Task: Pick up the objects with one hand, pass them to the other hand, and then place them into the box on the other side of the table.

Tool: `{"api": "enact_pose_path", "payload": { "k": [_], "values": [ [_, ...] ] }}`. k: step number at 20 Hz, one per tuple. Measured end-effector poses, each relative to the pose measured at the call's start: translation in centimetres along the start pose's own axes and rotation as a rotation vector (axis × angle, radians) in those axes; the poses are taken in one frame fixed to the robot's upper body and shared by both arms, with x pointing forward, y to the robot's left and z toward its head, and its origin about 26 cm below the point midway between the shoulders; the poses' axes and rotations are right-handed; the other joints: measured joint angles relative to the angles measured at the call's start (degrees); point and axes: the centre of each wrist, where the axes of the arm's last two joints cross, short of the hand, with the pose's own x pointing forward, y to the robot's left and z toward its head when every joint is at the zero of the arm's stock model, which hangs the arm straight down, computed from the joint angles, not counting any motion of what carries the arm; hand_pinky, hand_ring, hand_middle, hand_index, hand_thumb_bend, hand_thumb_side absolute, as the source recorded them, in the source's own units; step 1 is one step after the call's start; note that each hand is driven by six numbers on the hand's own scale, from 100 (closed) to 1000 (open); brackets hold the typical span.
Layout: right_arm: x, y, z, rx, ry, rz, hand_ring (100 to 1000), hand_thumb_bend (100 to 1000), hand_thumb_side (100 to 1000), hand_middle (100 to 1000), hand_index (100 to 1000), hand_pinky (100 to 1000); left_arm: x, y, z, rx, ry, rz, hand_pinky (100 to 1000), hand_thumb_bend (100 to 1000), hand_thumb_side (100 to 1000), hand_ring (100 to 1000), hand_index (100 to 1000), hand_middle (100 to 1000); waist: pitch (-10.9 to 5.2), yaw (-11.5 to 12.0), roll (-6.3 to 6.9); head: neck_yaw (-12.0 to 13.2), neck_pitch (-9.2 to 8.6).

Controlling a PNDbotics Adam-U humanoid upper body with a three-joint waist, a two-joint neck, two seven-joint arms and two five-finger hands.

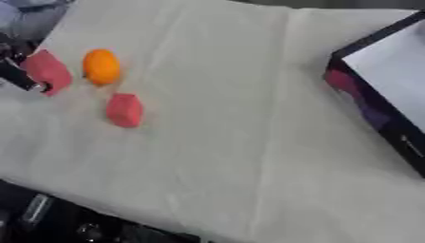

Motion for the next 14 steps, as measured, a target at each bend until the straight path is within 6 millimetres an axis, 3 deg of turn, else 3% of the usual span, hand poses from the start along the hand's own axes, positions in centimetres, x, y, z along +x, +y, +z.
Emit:
{"api": "enact_pose_path", "payload": {
  "k": [6,14],
  "values": [
    [0.2,0.0,-0.3,0.001,-0.017,-0.008,869,100,530,996,988,928,4.0,0.5,3.1,0.123,-0.182,-0.018,882,161,148,799,528,742,0.0,0.01,0.0,-0.36,-0.03],
    [2.0,0.7,-2.5,0.066,-0.107,-0.057,873,100,513,989,981,927,9.8,-0.8,6.7,0.224,-0.452,0.02,838,108,176,751,518,722,-0.04,-0.14,-0.03,-1.59,-0.16]
  ]
}}
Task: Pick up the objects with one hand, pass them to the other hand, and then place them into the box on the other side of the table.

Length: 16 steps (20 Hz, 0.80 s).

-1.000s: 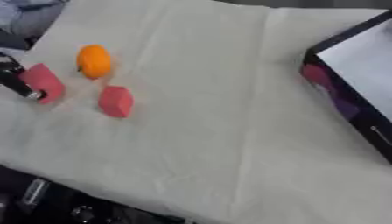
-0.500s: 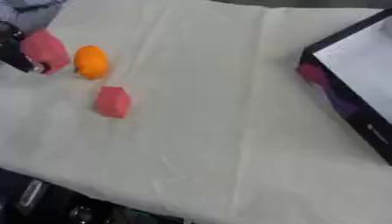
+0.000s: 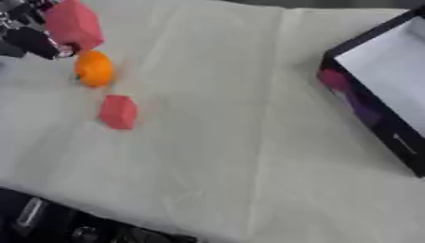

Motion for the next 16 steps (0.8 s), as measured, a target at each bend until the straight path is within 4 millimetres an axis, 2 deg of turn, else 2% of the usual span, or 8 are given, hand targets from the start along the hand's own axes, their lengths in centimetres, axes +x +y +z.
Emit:
{"api": "enact_pose_path", "payload": {
  "k": [7,9,10,11,16],
  "values": [
    [2.5,1.1,-3.1,0.143,-0.113,-0.031,894,100,472,997,985,929,4.1,-2.2,-0.3,0.015,-0.166,0.078,835,100,189,741,517,713,-0.46,-0.24,-0.15,-1.76,-0.24],
    [3.3,1.6,-4.0,0.198,-0.143,-0.03,901,100,470,1000,989,932,4.8,-2.9,-0.4,0.007,-0.195,0.083,833,100,190,739,516,712,-0.58,-0.3,-0.26,-2.4,-0.38],
    [3.7,1.8,-4.4,0.229,-0.156,-0.026,905,100,449,1000,991,933,5.2,-3.3,-0.5,0.003,-0.21,0.085,832,129,183,737,516,711,-0.62,-0.33,-0.33,-2.71,-0.4],
    [4.0,2.1,-4.8,0.259,-0.165,-0.023,907,100,470,1000,991,934,5.5,-3.6,-0.5,-0.001,-0.223,0.088,831,100,192,736,515,710,-0.63,-0.36,-0.42,-3.04,-0.41],
    [5.2,3.8,-6.0,0.404,-0.196,0.01,929,100,470,1000,999,938,6.6,-5.2,-0.6,-0.009,-0.282,0.099,828,100,185,731,514,707,-1.19,-0.52,-0.87,-4.35,-0.44]
  ]
}}
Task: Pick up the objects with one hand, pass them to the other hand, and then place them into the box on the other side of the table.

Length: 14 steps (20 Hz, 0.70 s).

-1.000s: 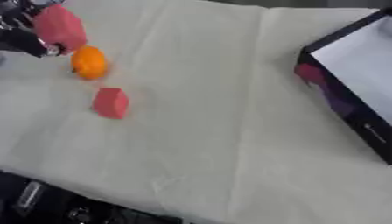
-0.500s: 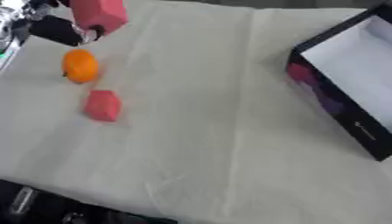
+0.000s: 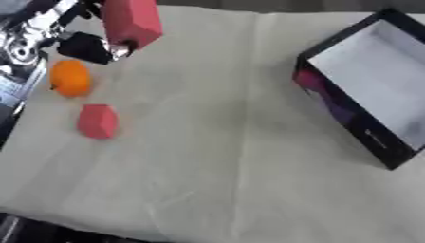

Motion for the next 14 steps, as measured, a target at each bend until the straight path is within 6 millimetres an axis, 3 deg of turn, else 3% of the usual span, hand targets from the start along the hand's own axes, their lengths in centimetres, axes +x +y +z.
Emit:
{"api": "enact_pose_path", "payload": {
  "k": [14],
  "values": [
    [1.5,3.7,-4.0,0.289,-0.04,0.099,942,100,406,1000,1000,939,1.9,-3.7,-0.6,0.025,-0.122,0.0,822,100,190,721,506,700,-0.44,-0.19,-1.09,-1.99,-0.01]
  ]
}}
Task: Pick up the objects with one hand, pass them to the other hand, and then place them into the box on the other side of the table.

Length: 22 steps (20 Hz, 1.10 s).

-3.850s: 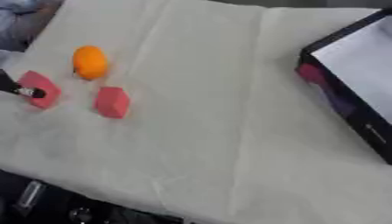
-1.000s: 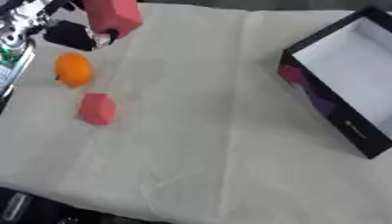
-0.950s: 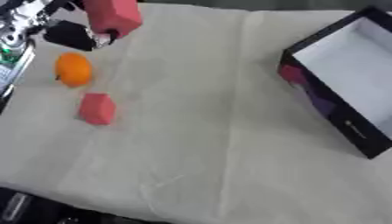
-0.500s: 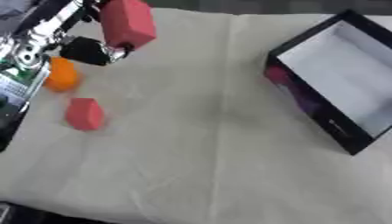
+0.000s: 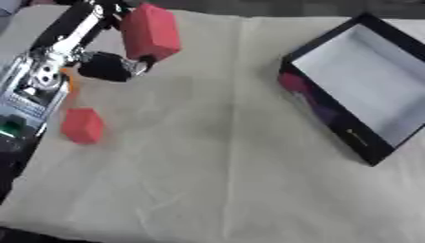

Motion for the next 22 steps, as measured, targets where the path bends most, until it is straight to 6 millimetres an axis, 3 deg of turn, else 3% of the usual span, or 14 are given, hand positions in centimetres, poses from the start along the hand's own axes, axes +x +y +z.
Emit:
{"api": "enact_pose_path", "payload": {
  "k": [5,22],
  "values": [
    [0.3,1.0,-1.1,0.081,-0.005,0.031,948,100,320,1000,1000,941,0.2,-1.1,-0.2,-0.002,-0.029,0.007,819,100,189,719,505,698,-0.04,0.02,-0.31,-0.15,0.01],
    [0.5,3.8,-4.5,0.268,-0.016,0.106,975,100,266,1000,1000,951,2.1,-3.3,-1.5,0.001,-0.126,0.054,809,100,209,708,495,689,-0.25,0.52,-0.39,-0.97,0.06]
  ]
}}
